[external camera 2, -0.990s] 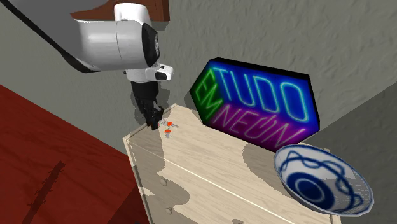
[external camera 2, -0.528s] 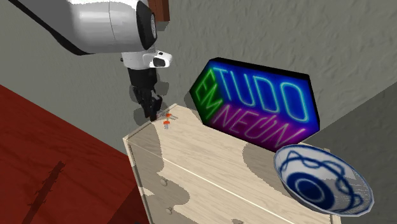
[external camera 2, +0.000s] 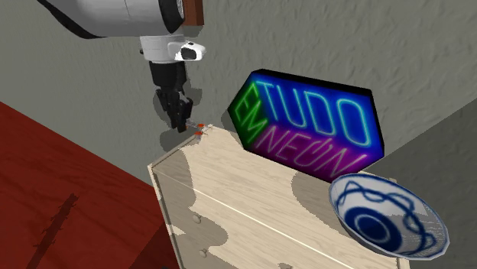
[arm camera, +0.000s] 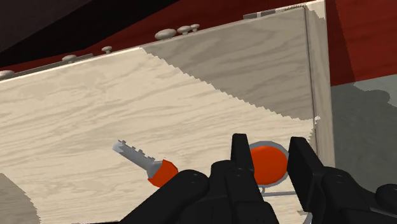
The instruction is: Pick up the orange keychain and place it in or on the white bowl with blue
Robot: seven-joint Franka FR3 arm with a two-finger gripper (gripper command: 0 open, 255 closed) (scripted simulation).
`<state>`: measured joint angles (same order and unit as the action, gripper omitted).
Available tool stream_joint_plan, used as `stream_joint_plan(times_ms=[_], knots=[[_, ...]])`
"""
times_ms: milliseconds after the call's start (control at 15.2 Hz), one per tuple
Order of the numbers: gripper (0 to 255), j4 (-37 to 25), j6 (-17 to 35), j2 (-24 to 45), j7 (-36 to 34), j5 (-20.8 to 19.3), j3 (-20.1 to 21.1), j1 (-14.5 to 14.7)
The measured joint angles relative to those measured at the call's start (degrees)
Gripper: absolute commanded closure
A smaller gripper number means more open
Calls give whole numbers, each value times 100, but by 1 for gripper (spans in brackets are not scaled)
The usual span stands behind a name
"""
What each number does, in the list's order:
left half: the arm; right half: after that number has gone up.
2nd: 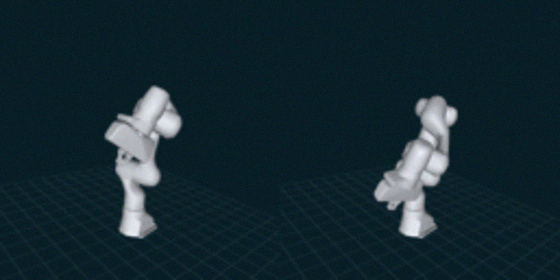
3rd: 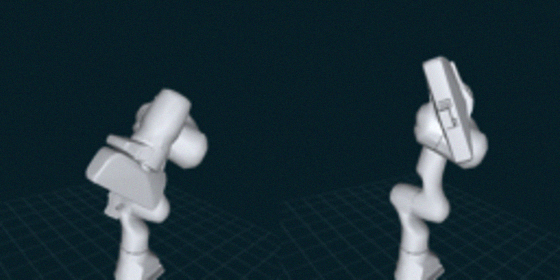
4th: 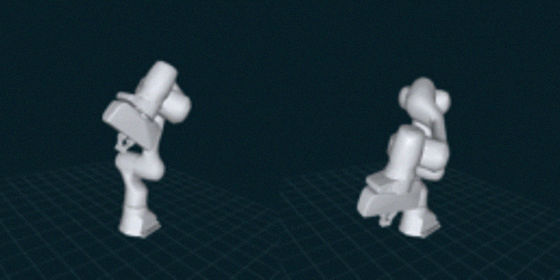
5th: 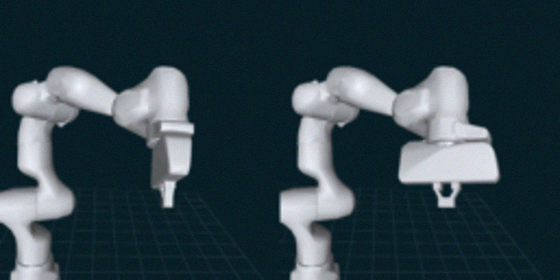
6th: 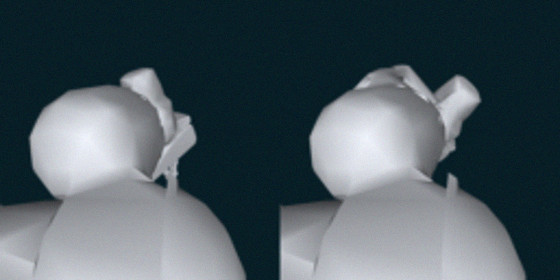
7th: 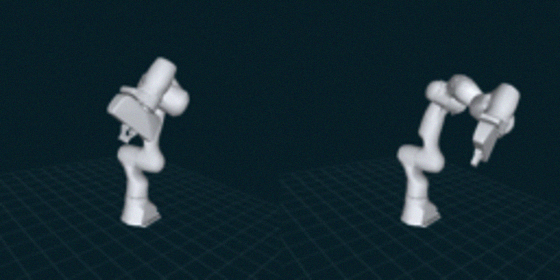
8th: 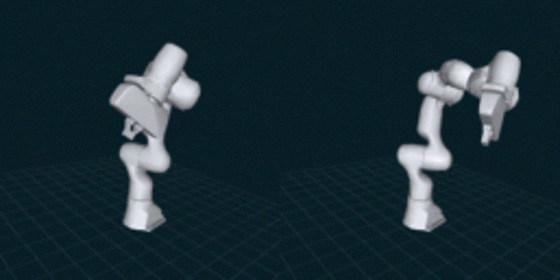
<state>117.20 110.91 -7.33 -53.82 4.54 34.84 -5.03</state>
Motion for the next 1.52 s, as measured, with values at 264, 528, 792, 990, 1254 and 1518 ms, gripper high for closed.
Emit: stream_joint_plan(times_ms=[264, 528, 792, 990, 1254, 1518], knots=[[255, -286, -322, -41, 13, 14, -22, -9], [255, -382, -534, -172, 100, 76, -82, -27], [255, 214, -486, -751, 684, 317, -444, -131], [255, 622, -562, -1233, 1220, 439, -827, -218], [255, 1013, -671, -1698, 1797, 463, -1262, -320], [255, 1435, -672, -2077, 2395, 382, -1723, -460]])
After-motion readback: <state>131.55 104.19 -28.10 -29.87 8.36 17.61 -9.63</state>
